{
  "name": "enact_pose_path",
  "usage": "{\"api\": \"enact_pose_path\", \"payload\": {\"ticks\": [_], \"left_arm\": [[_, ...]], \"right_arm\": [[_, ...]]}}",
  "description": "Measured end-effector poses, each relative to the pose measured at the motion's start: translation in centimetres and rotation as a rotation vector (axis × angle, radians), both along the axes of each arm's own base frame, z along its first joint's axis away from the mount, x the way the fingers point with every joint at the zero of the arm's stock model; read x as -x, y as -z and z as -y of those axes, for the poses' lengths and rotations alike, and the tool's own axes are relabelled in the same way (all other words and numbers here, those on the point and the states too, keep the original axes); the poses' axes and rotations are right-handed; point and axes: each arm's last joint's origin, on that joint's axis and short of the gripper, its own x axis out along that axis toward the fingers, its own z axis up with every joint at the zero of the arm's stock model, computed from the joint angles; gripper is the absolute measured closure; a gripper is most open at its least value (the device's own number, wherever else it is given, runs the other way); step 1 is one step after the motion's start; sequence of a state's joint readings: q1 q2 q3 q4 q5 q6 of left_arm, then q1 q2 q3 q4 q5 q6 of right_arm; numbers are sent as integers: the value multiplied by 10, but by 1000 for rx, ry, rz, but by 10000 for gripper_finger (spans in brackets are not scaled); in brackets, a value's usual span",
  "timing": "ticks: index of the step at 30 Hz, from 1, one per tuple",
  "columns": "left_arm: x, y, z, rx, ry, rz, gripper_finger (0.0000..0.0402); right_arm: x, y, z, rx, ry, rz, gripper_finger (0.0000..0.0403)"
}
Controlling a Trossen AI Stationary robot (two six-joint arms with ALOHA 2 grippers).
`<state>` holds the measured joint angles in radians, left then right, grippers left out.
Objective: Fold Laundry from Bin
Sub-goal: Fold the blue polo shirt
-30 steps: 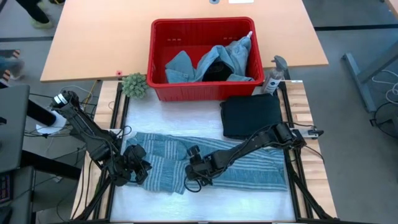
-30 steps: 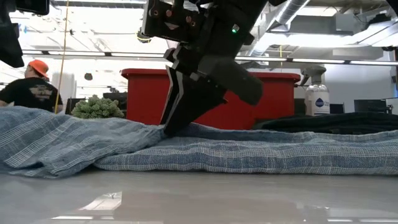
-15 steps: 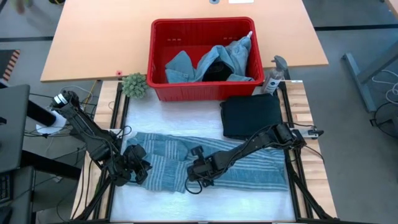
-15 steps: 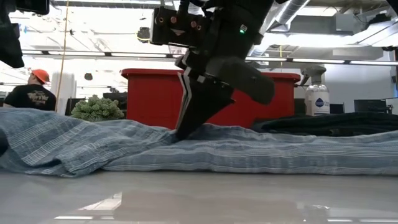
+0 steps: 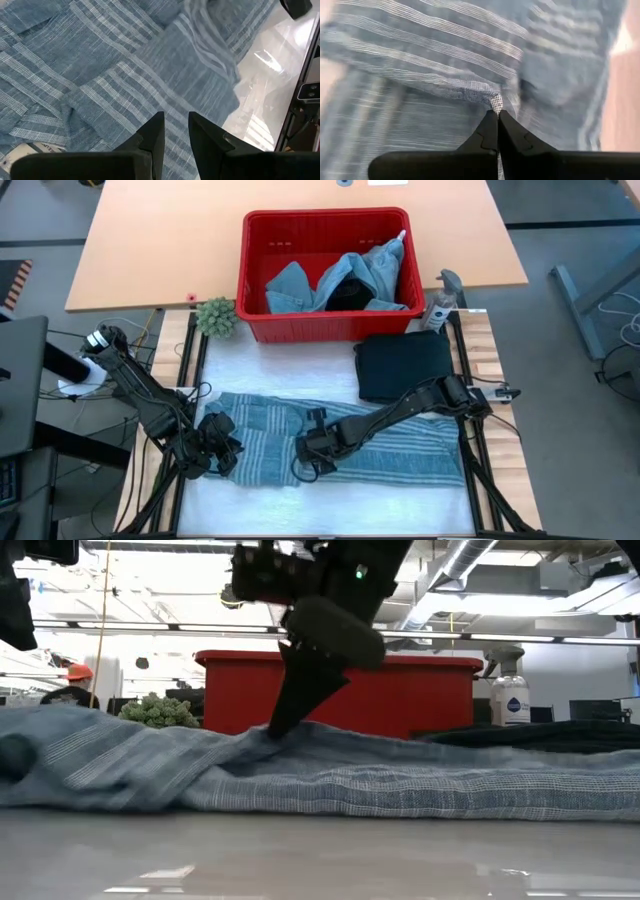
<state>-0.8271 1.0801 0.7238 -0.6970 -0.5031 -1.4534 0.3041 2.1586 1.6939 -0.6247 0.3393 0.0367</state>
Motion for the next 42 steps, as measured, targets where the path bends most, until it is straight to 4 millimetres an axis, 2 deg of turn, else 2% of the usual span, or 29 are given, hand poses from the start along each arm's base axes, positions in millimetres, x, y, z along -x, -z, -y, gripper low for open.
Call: {"api": "enact_pose_path", "payload": {"ticks": [6,11,16,20,24,36,42], "left_arm": [[0,0,0,9,-12,-4,326],[1,0,1,19,-6,-11,326],[8,7,7,75,69,-89,326],[12,3,17,105,108,-24,326],[13,3,24,83,17,96,326],[4,60,39,-101,-12,-55,326],[-2,86,38,-184,-66,-165,326]], "right_arm": [[1,2,15,-29,84,-44,363],[0,3,17,-90,73,-59,355],[0,3,16,-110,82,-60,354],[0,3,16,-115,82,-62,353],[-1,3,18,-131,93,-60,353],[-2,3,23,-163,105,-70,352],[-1,3,23,-162,105,-72,352]]}}
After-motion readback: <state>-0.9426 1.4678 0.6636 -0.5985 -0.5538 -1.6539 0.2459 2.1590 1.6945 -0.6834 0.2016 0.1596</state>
